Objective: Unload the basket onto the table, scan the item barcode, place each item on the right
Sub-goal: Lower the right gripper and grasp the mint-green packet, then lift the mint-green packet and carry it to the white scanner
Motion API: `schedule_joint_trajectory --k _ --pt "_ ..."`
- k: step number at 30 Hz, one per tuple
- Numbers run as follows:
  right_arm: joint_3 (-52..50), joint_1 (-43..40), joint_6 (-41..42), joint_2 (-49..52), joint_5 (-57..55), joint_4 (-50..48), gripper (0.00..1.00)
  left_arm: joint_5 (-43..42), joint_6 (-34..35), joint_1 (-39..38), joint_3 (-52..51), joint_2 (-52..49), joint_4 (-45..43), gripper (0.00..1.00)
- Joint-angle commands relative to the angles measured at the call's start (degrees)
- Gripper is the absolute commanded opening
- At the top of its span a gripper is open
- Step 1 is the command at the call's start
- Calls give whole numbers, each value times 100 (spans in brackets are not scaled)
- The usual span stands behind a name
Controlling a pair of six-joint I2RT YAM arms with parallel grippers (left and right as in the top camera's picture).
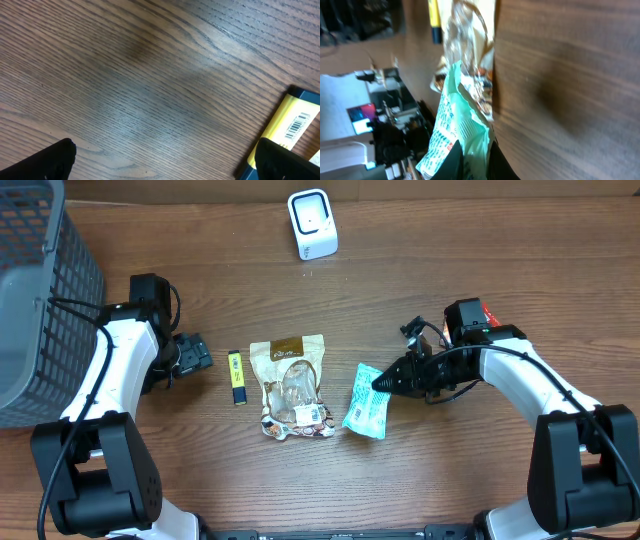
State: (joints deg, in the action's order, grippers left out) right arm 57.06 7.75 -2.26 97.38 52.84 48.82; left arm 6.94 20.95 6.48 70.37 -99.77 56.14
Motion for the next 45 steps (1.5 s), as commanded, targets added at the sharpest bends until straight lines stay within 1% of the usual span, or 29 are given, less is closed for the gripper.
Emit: schedule_joint_trajectory --k 1,8,10,12,18,22,25,28,33,39,42,45 --pt "153 262 -125 -374 -199 125 4 55 -63 -13 -20 -20 13 100" --pt "153 914 -70 -682 -404 129 4 55 -63 -13 -20 -20 13 100" --pt "153 968 -26 -691 -501 116 4 55 -63 -13 -20 -20 13 100" --pt "153 970 98 -691 -715 103 4 55 -63 -13 -20 -20 13 100" --pt "153 855 92 -691 -1235 -90 4 55 -63 -13 -20 -20 13 100" --pt "164 688 125 -691 -1401 -481 4 55 -63 -13 -20 -20 13 100" --pt "437 564 223 -691 -1528 -435 4 55 -63 -13 -20 -20 13 100" --pt "1182 535 223 -688 -1832 15 3 55 -63 -13 -20 -20 13 100" --pt "3102 535 221 -682 -2664 1067 3 55 -63 -13 -20 -20 13 100" --pt "5143 535 219 -560 -3300 1720 3 55 -63 -13 -20 -20 13 100" --pt "5786 538 168 -391 -3545 1716 3 55 -63 -13 -20 -20 13 100" --pt "5882 623 -262 -245 -3954 1093 4 55 -63 -13 -20 -20 13 100"
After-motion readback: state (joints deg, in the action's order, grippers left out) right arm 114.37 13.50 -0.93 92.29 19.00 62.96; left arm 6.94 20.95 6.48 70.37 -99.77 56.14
